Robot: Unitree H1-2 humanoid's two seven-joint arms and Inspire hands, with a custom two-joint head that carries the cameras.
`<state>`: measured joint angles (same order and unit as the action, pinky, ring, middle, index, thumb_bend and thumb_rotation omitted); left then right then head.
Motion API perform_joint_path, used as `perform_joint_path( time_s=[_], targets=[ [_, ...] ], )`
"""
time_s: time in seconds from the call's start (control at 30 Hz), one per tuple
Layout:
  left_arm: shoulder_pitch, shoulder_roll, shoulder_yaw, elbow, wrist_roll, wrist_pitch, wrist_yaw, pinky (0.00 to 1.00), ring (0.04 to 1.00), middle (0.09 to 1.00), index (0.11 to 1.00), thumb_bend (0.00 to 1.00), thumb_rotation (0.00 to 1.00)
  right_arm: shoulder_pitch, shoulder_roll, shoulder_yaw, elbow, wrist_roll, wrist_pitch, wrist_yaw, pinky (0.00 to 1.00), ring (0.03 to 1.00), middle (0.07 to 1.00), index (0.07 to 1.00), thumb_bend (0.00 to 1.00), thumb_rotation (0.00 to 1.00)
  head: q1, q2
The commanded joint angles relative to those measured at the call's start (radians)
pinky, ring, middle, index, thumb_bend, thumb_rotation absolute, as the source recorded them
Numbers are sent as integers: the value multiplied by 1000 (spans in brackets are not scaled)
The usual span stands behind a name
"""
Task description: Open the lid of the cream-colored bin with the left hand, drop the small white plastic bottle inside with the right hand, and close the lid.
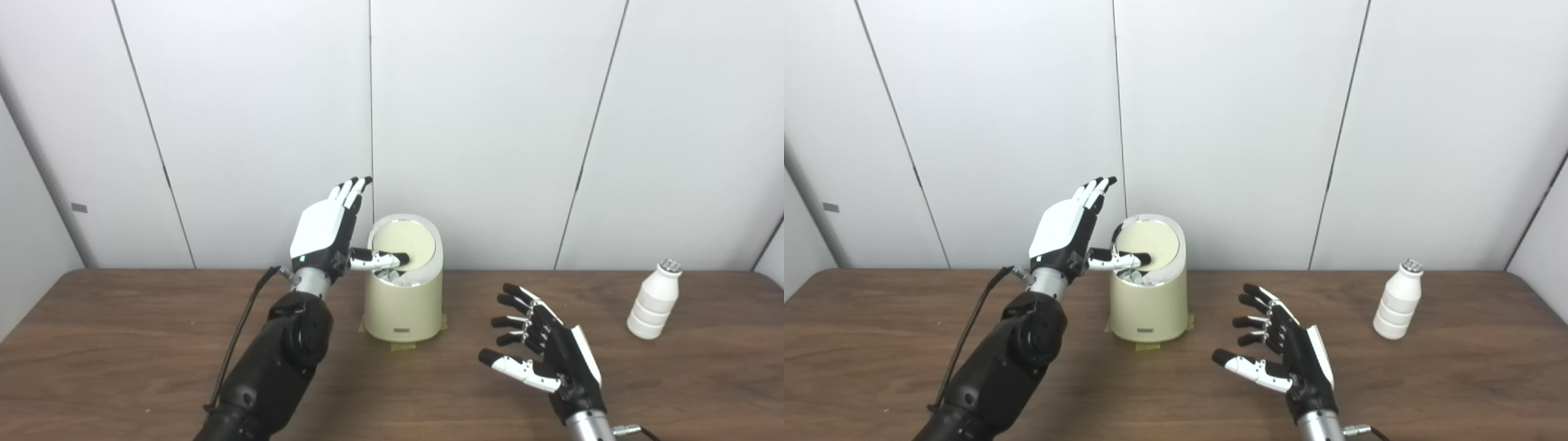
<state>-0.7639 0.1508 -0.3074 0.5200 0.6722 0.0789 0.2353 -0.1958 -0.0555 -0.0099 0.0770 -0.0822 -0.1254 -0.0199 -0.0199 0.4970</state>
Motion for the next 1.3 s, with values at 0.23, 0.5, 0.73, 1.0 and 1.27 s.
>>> perform_joint_path(
  time_s=[0.23, 0.5, 0.73, 1.0, 1.27],
  targets=[
    [-90, 60, -128, -71, 172, 135, -137, 911, 997, 1000, 1000, 898, 63, -31, 2, 2, -46, 3, -15, -2, 525, 677, 811, 823, 825, 241, -1, 6],
    [-101, 106, -215, -142, 277, 217, -298, 798, 914, 983, 1000, 950, 1, -33, -3, -1, -34, 0, -27, -3, 528, 670, 808, 822, 834, 250, 1, 7],
    [-94, 116, -218, -157, 300, 218, -321, 776, 919, 983, 1000, 951, 1, -31, -3, -2, -39, 9, -20, 1, 529, 669, 806, 821, 841, 253, 2, 7],
    [-44, 55, -59, -198, 172, 147, -115, 695, 881, 957, 984, 866, 152, -31, -6, -1, -36, 4, -23, 0, 530, 668, 806, 823, 836, 261, 4, 7],
    [16, -2, 170, -300, -107, -14, -29, 682, 830, 869, 899, 766, 227, -28, -7, 3, -46, -4, -18, 0, 523, 667, 804, 822, 824, 257, 8, 7]
  ],
)
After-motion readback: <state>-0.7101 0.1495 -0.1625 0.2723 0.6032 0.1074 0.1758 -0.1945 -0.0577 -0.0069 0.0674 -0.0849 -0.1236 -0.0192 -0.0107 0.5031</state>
